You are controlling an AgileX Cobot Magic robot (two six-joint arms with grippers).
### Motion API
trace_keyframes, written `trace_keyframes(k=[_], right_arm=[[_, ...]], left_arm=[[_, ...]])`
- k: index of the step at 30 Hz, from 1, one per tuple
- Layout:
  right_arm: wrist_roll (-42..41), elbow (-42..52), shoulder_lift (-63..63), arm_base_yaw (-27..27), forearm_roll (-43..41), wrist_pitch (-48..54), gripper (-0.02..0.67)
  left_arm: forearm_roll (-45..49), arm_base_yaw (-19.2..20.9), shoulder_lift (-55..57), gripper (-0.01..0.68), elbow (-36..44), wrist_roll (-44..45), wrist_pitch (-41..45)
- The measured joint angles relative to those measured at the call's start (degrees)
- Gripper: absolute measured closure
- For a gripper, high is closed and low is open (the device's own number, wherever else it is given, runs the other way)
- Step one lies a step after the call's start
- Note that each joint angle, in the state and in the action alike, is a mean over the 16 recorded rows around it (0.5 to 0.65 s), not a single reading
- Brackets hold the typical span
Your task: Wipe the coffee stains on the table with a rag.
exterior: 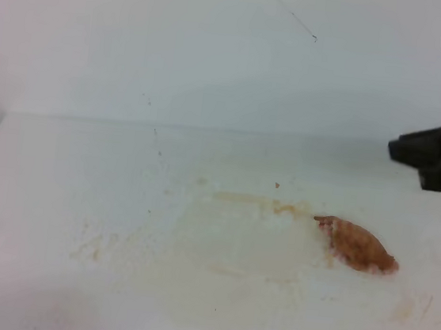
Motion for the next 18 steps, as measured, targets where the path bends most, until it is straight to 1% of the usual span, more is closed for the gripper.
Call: trace_keyframes(k=[4,8,11,18], right_arm=[[0.98,0.41,-6.8,0.0,0.35,0.35,0.548],[4.5,2.48,-14.58,0.0,-0.92,-0.89,0.616],[8.29,5.46,-20.49,0.0,-2.98,-2.76,0.635],[16.63,14.84,-31.43,0.0,-8.7,-7.39,0.642]], left_arm=[[0.0,0.0,0.11,0.675,-0.22,0.0,0.12],[0.0,0.0,0.11,0.674,-0.22,0.0,0.12],[0.0,0.0,0.11,0.674,-0.22,0.0,0.12],[0.0,0.0,0.11,0.675,-0.33,0.0,0.18]])
